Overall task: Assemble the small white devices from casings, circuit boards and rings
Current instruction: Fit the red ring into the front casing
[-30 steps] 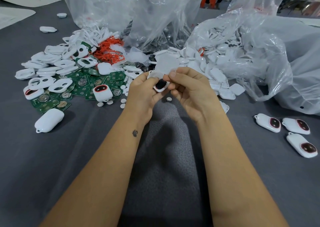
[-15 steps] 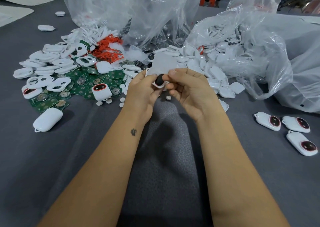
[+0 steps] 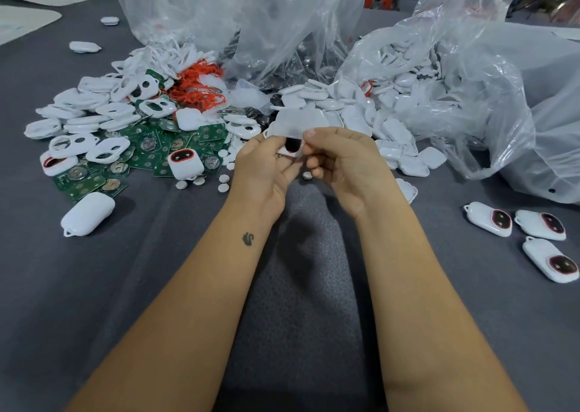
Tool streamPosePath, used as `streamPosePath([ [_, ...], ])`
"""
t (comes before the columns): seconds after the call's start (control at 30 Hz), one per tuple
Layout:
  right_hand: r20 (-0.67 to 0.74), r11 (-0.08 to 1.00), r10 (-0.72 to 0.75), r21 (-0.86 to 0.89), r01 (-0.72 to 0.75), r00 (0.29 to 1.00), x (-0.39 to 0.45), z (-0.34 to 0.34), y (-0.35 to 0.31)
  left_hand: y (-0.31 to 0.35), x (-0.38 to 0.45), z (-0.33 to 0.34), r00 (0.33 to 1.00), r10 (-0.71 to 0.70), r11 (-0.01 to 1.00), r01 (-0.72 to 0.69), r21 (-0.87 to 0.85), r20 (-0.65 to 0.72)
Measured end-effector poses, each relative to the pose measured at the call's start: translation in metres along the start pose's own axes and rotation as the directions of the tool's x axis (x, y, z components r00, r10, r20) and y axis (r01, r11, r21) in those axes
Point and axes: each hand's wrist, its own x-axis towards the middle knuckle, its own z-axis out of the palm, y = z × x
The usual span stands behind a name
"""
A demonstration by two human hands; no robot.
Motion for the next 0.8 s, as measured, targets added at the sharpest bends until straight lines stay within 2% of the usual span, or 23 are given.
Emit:
streamPosePath([
  [0.3, -0.016, 0.997, -0.011, -0.070, 0.010, 1.000, 0.0018, 0.0015, 0.0018, 0.0004, 0.0016, -0.0006, 0.999, -0.029, 0.997, 0.031, -0.073, 0.029],
  [0.47, -0.033, 0.994, -0.008, -0.106, 0.004, 0.999, 0.0029, 0.0004, 0.0033, -0.0006, -0.0009, 0.0003, 0.998, -0.018, 0.999, 0.020, -0.041, 0.062],
  [0.8, -0.004, 0.980, -0.074, -0.186, 0.072, 0.997, 0.0034, -0.0027, 0.0063, 0.0006, 0.0010, -0.0010, 0.998, -0.053, 0.989, 0.057, -0.137, 0.031],
])
